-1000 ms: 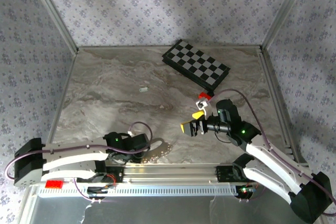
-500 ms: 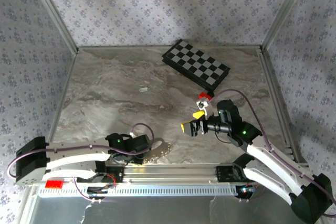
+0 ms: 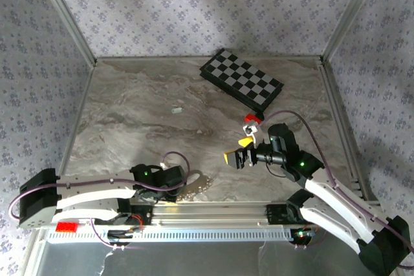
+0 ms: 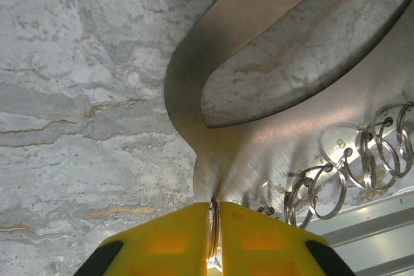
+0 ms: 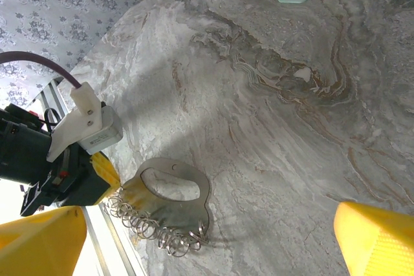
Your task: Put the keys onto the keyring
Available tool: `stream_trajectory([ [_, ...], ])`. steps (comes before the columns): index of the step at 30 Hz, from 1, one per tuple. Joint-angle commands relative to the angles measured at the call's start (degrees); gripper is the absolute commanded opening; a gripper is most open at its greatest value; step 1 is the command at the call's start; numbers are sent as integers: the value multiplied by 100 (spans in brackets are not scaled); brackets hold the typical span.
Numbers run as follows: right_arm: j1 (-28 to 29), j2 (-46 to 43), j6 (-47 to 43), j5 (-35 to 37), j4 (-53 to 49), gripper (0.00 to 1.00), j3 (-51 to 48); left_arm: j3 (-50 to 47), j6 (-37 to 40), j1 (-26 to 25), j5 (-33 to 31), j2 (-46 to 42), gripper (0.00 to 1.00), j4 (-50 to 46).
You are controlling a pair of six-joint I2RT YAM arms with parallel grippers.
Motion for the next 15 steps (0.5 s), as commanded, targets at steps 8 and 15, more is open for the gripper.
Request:
stream_trajectory([
  [8, 11, -204, -100, 104, -94, 100, 85, 23, 32, -81, -98, 41, 13, -159],
  [15, 5, -210, -109, 96, -105, 100, 104, 45, 24, -130, -131, 58, 7, -199],
])
